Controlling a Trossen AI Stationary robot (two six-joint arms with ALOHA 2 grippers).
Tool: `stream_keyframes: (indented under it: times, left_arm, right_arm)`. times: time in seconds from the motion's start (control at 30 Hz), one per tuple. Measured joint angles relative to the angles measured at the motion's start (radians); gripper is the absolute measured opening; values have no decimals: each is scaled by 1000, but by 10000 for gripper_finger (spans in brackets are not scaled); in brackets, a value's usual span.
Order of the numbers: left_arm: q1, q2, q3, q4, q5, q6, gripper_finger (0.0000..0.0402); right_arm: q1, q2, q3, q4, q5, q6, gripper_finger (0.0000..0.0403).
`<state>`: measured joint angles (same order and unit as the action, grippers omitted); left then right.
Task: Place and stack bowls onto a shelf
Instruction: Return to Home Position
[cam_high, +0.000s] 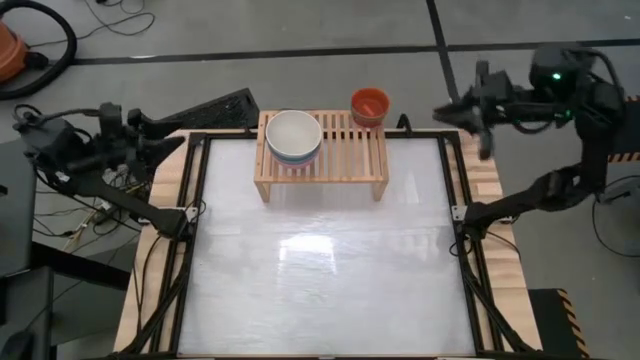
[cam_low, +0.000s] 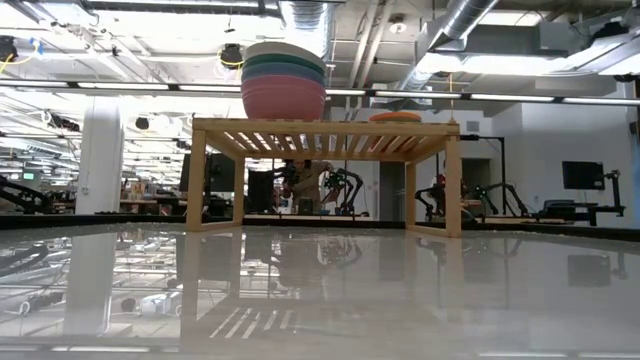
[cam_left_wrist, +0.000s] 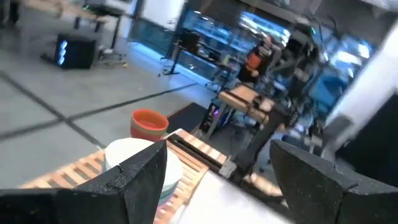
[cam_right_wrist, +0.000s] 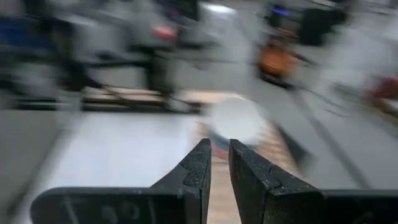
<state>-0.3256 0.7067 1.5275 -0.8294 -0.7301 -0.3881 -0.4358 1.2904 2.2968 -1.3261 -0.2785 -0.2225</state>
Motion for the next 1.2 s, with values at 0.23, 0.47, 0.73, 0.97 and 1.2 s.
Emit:
stream_keyframes:
  times: [0.23, 0.47, 0.73, 0.97, 1.2]
  left_arm:
    - [0, -116, -141, 39, 132, 77, 268]
    - [0, -321, -400, 205, 211, 22, 268]
    - [0, -503, -600, 289, 310, 28, 268]
    - [0, -579, -675, 295, 348, 36, 268]
    - [0, -627, -764, 362, 463, 27, 268]
  right_arm:
    - [28, -122, -222, 77, -195, 65, 82]
    - [84, -282, -599, 379, -196, 128, 81]
    - [118, -569, -1005, 709, -193, 278, 81]
    - [151, -851, -1303, 930, -135, 427, 81]
    - [192, -1065, -1642, 1225, -60, 599, 81]
